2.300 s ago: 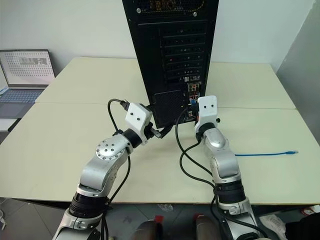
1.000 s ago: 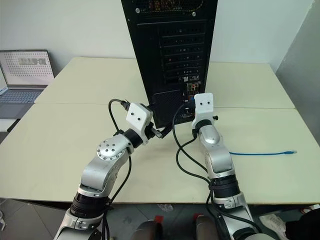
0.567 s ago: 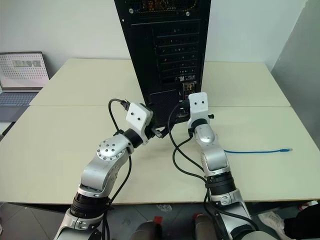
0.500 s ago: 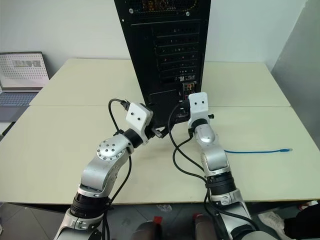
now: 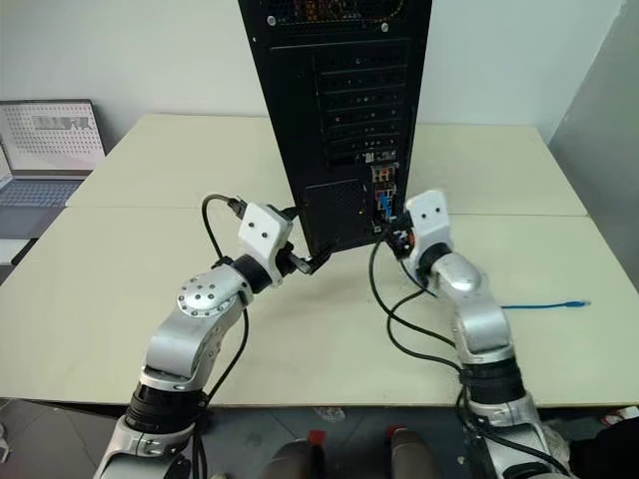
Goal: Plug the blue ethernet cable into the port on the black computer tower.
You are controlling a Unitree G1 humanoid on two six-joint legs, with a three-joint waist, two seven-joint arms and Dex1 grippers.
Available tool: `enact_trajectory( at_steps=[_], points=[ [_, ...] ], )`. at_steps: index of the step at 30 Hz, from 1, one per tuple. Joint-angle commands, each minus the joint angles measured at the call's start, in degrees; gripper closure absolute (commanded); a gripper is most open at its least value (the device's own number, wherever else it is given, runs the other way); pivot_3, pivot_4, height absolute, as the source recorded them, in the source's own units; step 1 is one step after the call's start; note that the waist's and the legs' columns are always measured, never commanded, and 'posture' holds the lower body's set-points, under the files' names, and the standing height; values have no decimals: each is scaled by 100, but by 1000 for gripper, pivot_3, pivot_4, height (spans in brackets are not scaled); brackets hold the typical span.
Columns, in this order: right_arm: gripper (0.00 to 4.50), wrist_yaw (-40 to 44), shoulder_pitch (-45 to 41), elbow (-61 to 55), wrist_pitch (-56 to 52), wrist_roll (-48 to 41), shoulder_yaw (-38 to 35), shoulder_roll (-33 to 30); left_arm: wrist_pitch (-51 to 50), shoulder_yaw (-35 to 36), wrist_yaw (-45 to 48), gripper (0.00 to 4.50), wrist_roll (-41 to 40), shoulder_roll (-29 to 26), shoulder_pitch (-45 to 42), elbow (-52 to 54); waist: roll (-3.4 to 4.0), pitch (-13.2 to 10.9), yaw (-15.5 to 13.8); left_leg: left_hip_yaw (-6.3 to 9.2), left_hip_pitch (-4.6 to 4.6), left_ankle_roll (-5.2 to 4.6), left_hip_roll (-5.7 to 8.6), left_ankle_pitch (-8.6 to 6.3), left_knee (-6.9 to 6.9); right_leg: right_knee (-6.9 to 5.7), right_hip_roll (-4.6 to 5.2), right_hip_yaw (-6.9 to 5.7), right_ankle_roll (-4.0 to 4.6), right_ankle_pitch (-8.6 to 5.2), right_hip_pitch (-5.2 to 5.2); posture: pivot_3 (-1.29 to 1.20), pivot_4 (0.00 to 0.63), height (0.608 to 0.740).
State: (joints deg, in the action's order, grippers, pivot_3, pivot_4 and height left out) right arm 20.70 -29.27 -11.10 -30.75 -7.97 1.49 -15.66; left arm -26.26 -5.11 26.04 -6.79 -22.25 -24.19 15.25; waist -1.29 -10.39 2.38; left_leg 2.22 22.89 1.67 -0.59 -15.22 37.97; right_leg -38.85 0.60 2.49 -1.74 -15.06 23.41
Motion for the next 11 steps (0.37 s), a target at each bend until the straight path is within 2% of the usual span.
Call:
enact_trajectory(
  at_steps=[1,2,7,11],
  points=[
    [176,893,91,-519,-217,-731,-543,-657,211,294,552,0,-261,-417,55,97,0,0,-4,1,0,0,0,0,0,0,0,-1,0,0,0,0,150,740],
    [26,1045,101,-527,-260,-871,-628,-785,229,376,641,0,-354,-459,52,86,0,-1,-10,0,0,0,-1,0,0,1,0,-1,0,0,-1,0,150,740],
    [26,2350,266,-504,-225,-1713,-1105,-1732,220,707,1367,0,-715,-1067,176,60,-1,-3,-23,0,1,-1,-1,0,-1,4,0,-1,0,0,-1,0,150,740],
    [26,2825,242,-396,-279,-2137,-1323,-2122,176,1109,1847,0,-1039,-1549,321,-11,-2,-3,-21,-2,-2,-2,-4,-1,0,5,-1,0,-1,-1,-4,0,150,740]
  ],
)
